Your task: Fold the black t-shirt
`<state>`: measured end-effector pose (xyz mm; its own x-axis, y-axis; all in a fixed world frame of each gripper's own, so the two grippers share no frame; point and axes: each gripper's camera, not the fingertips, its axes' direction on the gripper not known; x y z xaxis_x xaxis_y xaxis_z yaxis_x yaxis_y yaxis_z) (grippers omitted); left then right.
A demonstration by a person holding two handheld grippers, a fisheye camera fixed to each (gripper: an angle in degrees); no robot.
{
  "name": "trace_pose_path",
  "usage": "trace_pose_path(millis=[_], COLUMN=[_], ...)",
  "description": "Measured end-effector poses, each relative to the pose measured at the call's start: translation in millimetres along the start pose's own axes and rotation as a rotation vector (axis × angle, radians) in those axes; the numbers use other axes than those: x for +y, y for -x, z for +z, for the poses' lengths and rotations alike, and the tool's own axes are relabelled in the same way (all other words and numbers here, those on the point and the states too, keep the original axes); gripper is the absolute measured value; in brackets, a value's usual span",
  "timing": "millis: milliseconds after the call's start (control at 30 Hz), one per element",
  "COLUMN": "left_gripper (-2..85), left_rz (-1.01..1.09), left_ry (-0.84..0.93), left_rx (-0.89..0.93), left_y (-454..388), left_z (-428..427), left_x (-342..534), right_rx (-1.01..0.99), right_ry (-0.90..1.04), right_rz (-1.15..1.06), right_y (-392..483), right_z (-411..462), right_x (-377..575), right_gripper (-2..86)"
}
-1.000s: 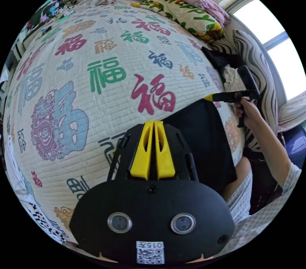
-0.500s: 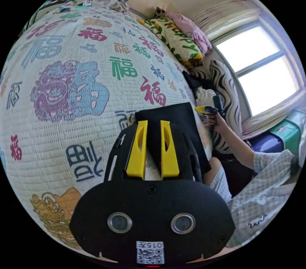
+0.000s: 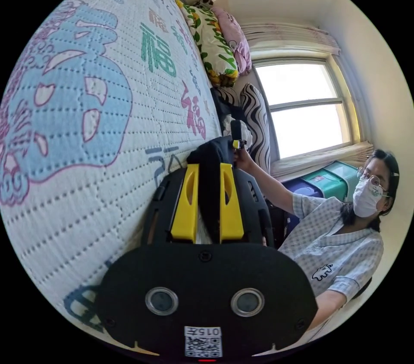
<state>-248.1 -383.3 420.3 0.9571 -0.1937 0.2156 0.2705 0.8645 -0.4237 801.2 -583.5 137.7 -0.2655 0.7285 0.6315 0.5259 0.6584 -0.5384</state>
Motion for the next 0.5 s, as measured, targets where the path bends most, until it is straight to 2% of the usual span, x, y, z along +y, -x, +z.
trace_pose_path(millis=[133,367,500], left_gripper=[6.8,12.1,12.9], left_rz=[0.001,0.002,0.010], left_ry=[0.015,-0.055,-0.052], left_rx=[-0.005,-0.200,-0.109], left_y=[4,-3,5], left_z=[-8,-37,-13], left_x=[0,22,12], right_rx=[0.005,0.044,0.040], right_ry=[0.024,-0.020,-0.029], right_rz=[-0.004,0.002,0.019], right_y=[0,1,-4], right_z=[2,-5,1], right_x=[-12,-4,-2], right_gripper=[8.5,7.1,6.9])
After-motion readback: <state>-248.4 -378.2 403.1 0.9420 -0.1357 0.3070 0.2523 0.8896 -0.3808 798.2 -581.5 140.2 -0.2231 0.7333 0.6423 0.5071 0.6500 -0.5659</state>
